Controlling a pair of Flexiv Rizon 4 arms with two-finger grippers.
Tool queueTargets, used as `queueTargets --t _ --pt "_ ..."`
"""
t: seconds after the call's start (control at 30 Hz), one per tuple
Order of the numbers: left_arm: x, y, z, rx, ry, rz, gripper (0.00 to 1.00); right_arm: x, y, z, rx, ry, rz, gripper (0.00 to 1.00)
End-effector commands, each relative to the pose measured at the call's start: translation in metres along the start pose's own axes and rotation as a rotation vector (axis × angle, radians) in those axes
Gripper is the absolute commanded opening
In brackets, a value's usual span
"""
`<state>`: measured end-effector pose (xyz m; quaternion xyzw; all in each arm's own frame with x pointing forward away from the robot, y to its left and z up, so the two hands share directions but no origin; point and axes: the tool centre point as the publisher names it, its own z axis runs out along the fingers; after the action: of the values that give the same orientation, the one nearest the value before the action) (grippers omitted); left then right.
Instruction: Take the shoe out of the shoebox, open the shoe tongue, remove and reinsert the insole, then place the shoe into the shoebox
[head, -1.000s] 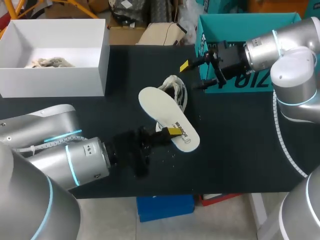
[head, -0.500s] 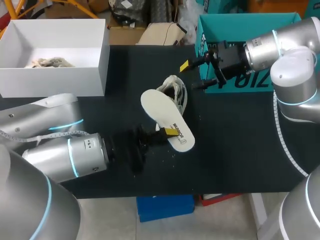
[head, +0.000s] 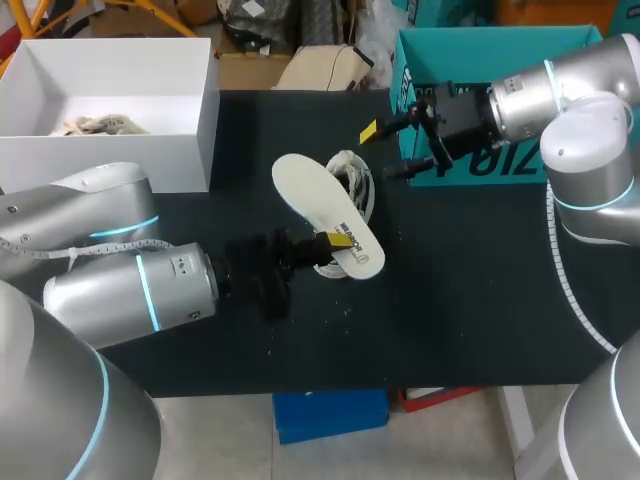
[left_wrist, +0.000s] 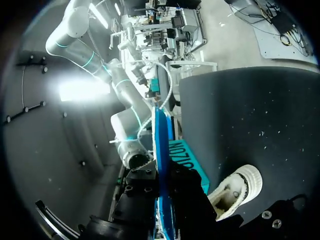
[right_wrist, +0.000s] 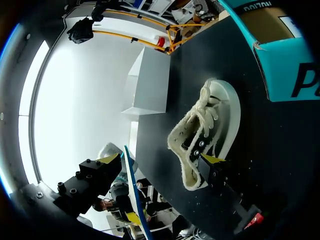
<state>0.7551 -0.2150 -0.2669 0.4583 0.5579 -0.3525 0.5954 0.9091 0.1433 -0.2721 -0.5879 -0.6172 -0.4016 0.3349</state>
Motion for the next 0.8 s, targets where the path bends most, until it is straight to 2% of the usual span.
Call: queueTargets --t 0.03,0.4,0.8 --pt "0.023 0.014 0.009 0.48 -0.053 0.014 0.0 0.0 0.0 0.001 -0.002 0.0 0.0 1.0" --pt "0.04 0.039 0.019 0.632 -0.096 0.002 0.0 0.0 0.0 0.001 -0.002 0.0 0.0 1.0" --pt "0.045 0.068 0.034 0.706 -0.101 0.01 0.0 0.0 0.0 0.001 -0.002 0.0 0.0 1.0"
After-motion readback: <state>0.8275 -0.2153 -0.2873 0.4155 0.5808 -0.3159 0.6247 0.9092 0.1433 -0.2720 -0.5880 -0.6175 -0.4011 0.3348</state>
